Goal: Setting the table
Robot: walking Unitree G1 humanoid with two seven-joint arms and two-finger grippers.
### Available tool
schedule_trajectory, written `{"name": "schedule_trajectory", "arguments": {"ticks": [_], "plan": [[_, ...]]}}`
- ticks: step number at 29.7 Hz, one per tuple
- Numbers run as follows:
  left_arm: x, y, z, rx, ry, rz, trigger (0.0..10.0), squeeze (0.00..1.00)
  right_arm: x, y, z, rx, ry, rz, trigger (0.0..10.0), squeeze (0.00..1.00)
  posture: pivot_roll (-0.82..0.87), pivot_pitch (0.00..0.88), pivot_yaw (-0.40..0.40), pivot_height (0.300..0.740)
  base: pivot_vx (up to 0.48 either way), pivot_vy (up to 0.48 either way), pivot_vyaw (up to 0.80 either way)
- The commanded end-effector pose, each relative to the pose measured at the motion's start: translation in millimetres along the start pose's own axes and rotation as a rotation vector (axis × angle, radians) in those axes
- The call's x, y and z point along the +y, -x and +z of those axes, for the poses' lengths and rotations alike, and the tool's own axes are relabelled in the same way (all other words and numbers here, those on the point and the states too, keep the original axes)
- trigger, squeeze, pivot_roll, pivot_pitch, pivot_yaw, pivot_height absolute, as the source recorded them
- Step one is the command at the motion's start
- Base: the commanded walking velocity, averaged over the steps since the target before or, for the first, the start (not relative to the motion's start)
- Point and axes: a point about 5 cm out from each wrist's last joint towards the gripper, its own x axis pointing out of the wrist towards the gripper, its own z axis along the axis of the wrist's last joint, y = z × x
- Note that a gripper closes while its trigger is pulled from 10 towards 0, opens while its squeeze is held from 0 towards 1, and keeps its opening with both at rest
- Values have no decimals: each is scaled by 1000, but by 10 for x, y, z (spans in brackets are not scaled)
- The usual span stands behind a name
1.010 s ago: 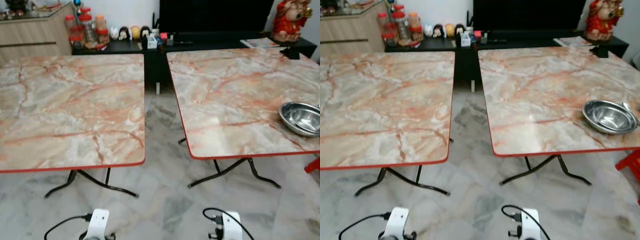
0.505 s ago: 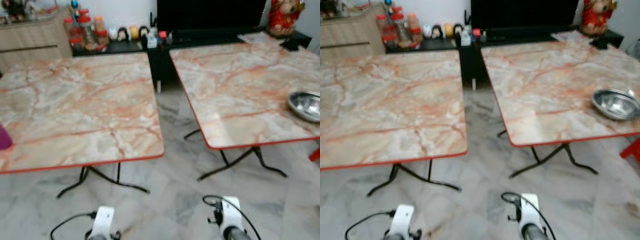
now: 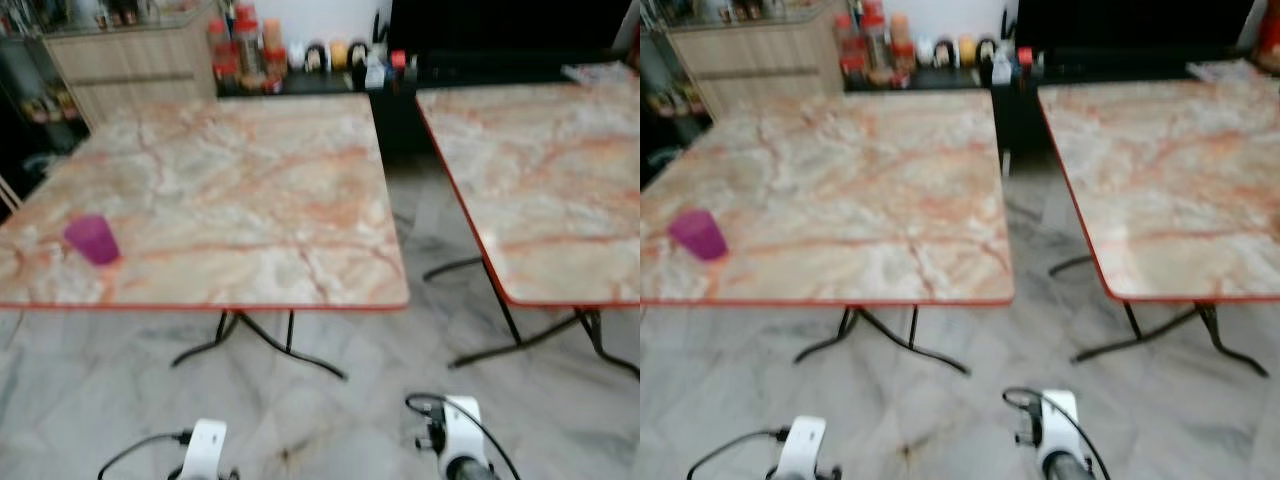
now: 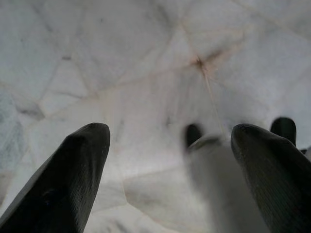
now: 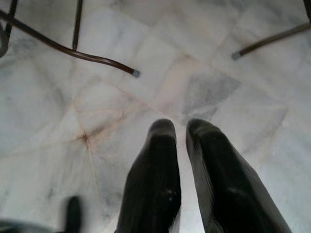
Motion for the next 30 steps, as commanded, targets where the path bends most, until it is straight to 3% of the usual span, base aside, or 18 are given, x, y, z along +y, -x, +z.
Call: {"name": "schedule_trajectory", "arguments": {"ticks": [1,30], "plan": [[66,14,-87,29,0,19,10000,0,78,3,-44,19,-9,17,10000,0,-31,0,29,740,0,356,0],[66,9,-64,25,16,25,10000,0,116,-8,-27,20,-34,17,10000,0,-31,0,30,740,0,356,0]]}}
